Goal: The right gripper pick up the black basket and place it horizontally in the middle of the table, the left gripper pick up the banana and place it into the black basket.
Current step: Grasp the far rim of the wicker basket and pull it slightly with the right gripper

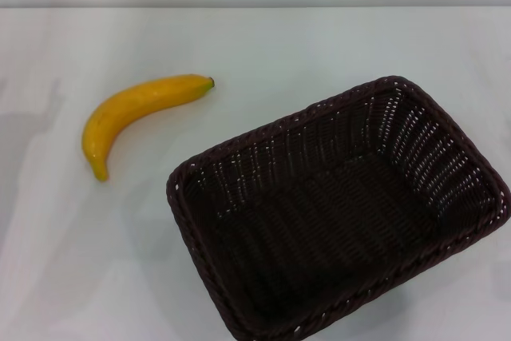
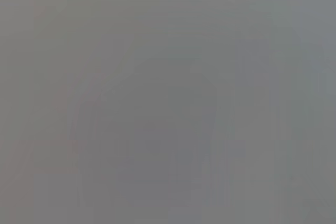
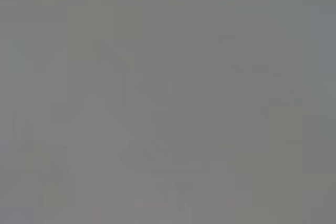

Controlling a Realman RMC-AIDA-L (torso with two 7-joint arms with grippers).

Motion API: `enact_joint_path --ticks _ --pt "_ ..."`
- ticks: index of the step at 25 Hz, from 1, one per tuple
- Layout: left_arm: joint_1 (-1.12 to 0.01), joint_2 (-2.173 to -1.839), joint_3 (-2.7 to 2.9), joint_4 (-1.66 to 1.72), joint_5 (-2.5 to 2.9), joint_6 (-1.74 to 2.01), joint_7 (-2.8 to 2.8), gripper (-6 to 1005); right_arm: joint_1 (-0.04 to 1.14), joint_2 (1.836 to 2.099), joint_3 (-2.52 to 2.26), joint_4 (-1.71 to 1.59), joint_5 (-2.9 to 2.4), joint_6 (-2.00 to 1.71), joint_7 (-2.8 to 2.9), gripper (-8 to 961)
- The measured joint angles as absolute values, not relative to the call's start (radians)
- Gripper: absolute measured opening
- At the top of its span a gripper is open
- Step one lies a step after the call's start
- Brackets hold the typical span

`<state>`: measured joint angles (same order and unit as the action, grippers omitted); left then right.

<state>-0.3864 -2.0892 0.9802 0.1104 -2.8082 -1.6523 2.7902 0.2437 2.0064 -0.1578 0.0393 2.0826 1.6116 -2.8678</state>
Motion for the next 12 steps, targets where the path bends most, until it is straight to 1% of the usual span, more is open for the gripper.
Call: enact_joint_path --ticks 12 --pt "-0.384 -2.091 0.980 0.110 -2.808 -1.662 2.789 880 0.245 2.006 -0.161 0.038 2.081 1.612 -2.869 856"
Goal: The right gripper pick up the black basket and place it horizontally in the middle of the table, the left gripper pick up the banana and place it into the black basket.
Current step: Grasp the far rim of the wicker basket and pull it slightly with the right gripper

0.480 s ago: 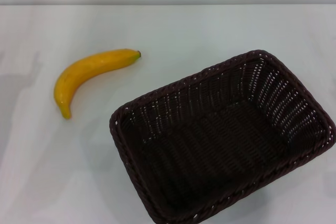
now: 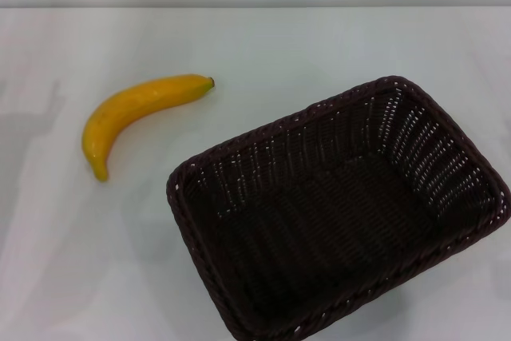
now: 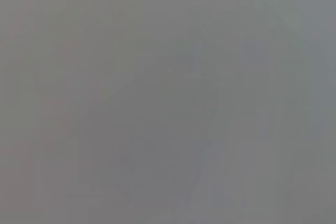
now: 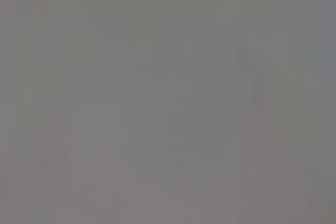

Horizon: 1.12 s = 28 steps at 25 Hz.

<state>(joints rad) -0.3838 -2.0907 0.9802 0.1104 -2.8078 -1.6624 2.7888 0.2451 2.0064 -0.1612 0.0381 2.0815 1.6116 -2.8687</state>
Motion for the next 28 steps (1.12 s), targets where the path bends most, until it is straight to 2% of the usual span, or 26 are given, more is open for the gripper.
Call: enact_joint_path --ticks 8,13,15,21,28 --pt "-0.381 -2.091 0.980 0.108 -2.806 -1.668 2.786 880 0.244 2.006 -0.235 -0.046 2.069 1.636 -2.799 857" --pt "-0.376 -2.090 0.980 0.098 -2.808 -1.684 2.776 879 0.237 2.003 -0.366 -0.224 2.067 1.574 -2.526 857" --pt "-0.368 -2.089 0.980 0.097 -2.806 -1.687 2.775 879 0.220 1.999 -0.485 -0.409 2.052 1.473 -2.303 857" --pt "-0.335 -2.083 0.978 0.108 -2.810 -1.689 2.739 879 0.219 1.961 -0.591 -0.795 1.784 1.342 -1.769 855" --pt "-0.296 -2.080 0.973 0.134 -2.829 -1.700 2.712 879 0.298 1.924 -0.602 -1.244 1.377 1.428 -1.181 849"
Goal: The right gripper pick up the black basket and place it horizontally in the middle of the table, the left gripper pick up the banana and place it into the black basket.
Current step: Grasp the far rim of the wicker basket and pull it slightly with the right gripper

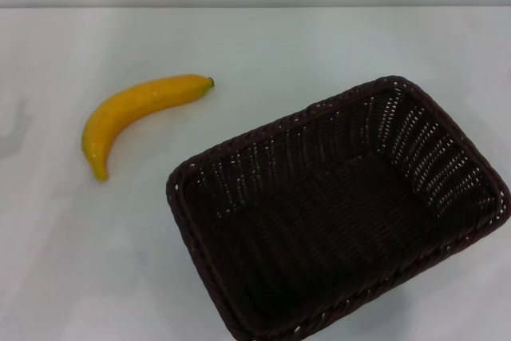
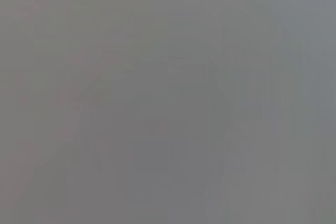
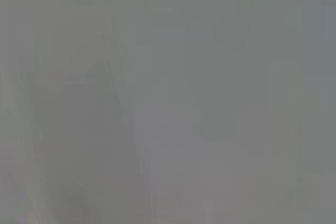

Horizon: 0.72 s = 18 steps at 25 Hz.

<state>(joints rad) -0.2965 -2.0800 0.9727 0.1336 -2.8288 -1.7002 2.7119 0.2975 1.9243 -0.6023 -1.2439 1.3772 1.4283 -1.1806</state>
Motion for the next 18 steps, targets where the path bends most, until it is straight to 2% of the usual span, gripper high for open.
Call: enact_joint_path --ticks 5,12,18 --pt "-0.266 -2.080 0.973 0.148 -2.829 -1.713 2.701 880 0.430 1.898 -0.633 -1.526 1.047 1.609 -0.821 848" --pt "-0.249 -2.079 0.973 0.164 -2.830 -1.713 2.700 879 0.592 1.903 -0.702 -1.686 0.774 1.857 -0.618 846" --pt "-0.229 -2.075 0.970 0.166 -2.848 -1.715 2.699 879 0.697 1.911 -0.932 -1.629 0.663 1.908 -0.497 844"
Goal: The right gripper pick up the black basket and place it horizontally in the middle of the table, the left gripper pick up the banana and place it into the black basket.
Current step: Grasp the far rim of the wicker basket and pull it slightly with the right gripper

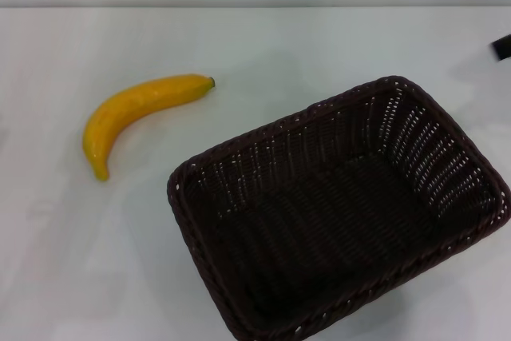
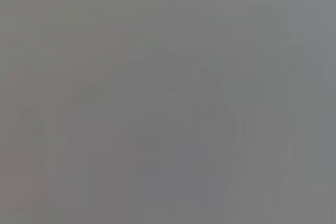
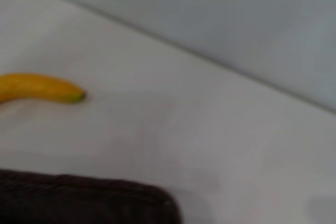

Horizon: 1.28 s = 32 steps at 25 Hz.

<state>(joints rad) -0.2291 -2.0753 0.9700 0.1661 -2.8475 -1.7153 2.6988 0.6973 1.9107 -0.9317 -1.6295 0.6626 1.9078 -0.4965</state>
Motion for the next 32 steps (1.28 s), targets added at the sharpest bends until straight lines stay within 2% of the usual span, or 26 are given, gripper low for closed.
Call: enact_joint_path --ticks 3,7,11,19,32 --pt "-0.224 -2.075 0.970 0.169 -2.852 -1.715 2.698 879 0.743 1.928 -0.962 -1.555 0.649 1.909 -0.481 843" --pt "-0.222 -2.069 0.969 0.176 -2.854 -1.714 2.699 880 0.806 1.971 -0.971 -1.451 0.558 1.909 -0.477 842" --pt "-0.224 -2.065 0.947 0.178 -2.857 -1.706 2.699 880 0.847 1.999 -0.977 -1.375 0.503 1.907 -0.474 841" --pt "-0.222 -2.054 0.931 0.189 -2.856 -1.699 2.698 879 0.925 2.010 -0.993 -1.223 0.426 1.888 -0.450 831" --pt "-0.232 -2.038 0.931 0.189 -2.855 -1.689 2.699 880 0.941 2.012 -1.153 -1.040 0.401 1.758 -0.318 807"
